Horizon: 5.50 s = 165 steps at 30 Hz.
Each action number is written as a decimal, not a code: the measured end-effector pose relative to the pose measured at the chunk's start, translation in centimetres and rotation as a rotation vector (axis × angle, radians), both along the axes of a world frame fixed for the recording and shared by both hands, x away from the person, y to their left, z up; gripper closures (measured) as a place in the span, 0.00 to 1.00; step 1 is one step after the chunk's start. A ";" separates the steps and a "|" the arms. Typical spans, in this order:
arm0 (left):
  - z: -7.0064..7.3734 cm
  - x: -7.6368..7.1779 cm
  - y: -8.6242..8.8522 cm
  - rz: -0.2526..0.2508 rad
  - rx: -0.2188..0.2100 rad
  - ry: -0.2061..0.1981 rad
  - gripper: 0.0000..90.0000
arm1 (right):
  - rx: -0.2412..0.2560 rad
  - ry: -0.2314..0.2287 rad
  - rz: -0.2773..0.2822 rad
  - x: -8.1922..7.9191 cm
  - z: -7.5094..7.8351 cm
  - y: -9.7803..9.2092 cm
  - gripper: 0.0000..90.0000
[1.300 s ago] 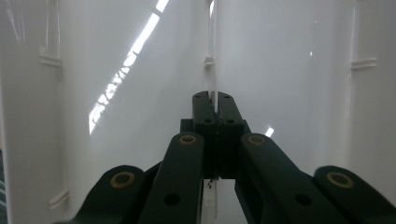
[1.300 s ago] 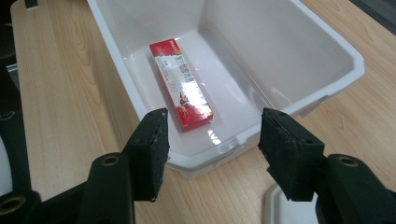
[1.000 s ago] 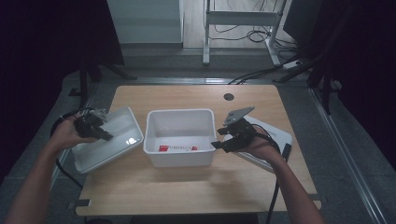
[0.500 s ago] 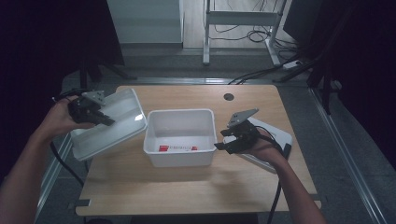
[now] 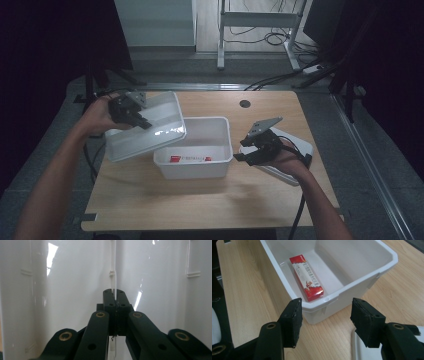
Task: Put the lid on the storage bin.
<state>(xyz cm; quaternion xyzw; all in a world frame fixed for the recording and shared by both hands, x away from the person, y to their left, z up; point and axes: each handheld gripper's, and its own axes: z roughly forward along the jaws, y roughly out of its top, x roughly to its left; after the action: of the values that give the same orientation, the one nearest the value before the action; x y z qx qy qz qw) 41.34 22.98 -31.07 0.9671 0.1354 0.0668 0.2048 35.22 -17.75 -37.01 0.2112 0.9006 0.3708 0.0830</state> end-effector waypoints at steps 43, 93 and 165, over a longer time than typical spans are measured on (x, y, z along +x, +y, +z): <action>-1.8 1.8 -7.9 -0.129 0.081 0.029 1.00 | -0.005 0.017 -0.019 0.4 -1.1 -1.0 0.47; -3.5 3.0 -13.4 -0.213 0.113 0.042 1.00 | -0.001 0.029 -0.050 0.3 -2.1 -2.5 0.47; -5.0 2.0 -9.8 -0.145 -0.010 0.038 0.95 | -0.024 0.036 -0.123 1.4 -2.7 -3.8 0.47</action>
<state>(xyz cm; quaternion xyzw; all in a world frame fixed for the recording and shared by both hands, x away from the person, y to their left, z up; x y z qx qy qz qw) 43.35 13.16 -36.07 0.9744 0.0690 0.0327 0.2113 36.62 -21.50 -39.71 0.2716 0.8916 0.3506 0.0920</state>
